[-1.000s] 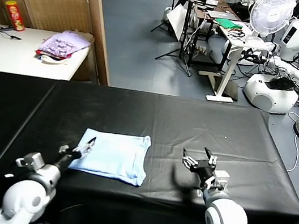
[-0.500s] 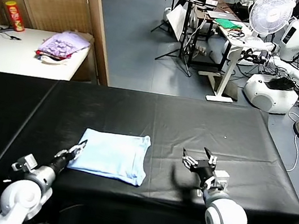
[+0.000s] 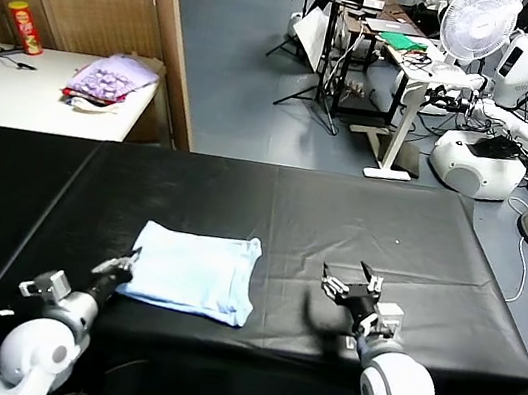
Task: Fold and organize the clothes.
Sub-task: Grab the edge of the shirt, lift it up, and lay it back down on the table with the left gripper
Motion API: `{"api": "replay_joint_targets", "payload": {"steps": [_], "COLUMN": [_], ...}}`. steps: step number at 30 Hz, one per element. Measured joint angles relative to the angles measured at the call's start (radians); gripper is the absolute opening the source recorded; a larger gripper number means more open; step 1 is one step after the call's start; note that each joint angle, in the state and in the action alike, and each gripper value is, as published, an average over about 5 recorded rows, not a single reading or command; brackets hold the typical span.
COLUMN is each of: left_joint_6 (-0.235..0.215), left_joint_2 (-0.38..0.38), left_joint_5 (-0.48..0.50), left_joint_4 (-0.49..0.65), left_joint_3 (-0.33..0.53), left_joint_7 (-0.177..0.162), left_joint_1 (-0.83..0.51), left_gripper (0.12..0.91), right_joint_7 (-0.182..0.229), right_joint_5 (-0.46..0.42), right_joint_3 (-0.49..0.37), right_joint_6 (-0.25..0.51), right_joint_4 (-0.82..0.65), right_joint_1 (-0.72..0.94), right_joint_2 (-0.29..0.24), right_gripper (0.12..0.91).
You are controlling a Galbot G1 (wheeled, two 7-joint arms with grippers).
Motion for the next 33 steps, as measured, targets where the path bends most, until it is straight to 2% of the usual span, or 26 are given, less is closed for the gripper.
{"api": "replay_joint_targets", "payload": {"steps": [4,8,10,13,16,18,21,24,26,30,33], "left_joint_6": [-0.006,0.011,0.02,0.03,0.043,0.043,0.038,0.033,0.023,-0.015,-0.065], "left_joint_2": [0.05,0.129,0.173,0.233,0.26,0.258,0.227,0.17,0.126,0.039,-0.002], "left_joint_5": [0.303,0.566,0.658,0.734,0.734,0.69,0.558,0.412,0.355,0.329,0.352], "left_joint_4": [-0.027,-0.054,-0.067,-0.09,-0.122,-0.149,-0.187,-0.201,-0.197,-0.174,-0.166], "left_joint_3": [-0.031,-0.079,-0.108,-0.142,-0.147,-0.129,-0.071,0.022,0.093,0.215,0.277], "left_joint_7": [-0.005,-0.003,-0.005,-0.011,-0.024,-0.03,-0.026,-0.024,-0.026,-0.009,0.03], "left_joint_1": [0.022,0.046,0.054,0.061,0.057,0.051,0.037,0.021,0.01,-0.006,-0.003], "left_gripper": [0.138,0.138,0.138,0.138,0.138,0.138,0.138,0.138,0.138,0.14,0.218], "right_joint_7": [0.001,0.002,0.002,0.002,0.002,0.001,0.0,-0.003,-0.006,-0.022,-0.039], "right_joint_5": [0.0,0.0,0.0,0.0,-0.001,-0.004,-0.012,-0.017,-0.014,0.021,0.073], "right_joint_3": [-0.001,-0.005,-0.006,-0.006,-0.005,-0.005,-0.002,0.001,0.002,-0.012,-0.034], "right_joint_6": [0.0,0.0,0.001,0.003,0.005,0.006,0.006,0.007,0.007,0.003,-0.014], "right_joint_4": [0.003,0.003,0.003,0.004,0.005,0.006,0.012,0.02,0.022,0.021,0.016], "right_joint_1": [-0.001,0.0,0.0,-0.001,-0.006,-0.011,-0.022,-0.033,-0.036,-0.027,-0.013], "right_joint_2": [0.001,0.003,0.005,0.007,0.011,0.015,0.018,0.013,0.007,-0.009,-0.019], "right_gripper": [0.798,0.798,0.798,0.798,0.798,0.798,0.798,0.798,0.798,0.798,0.798]}}
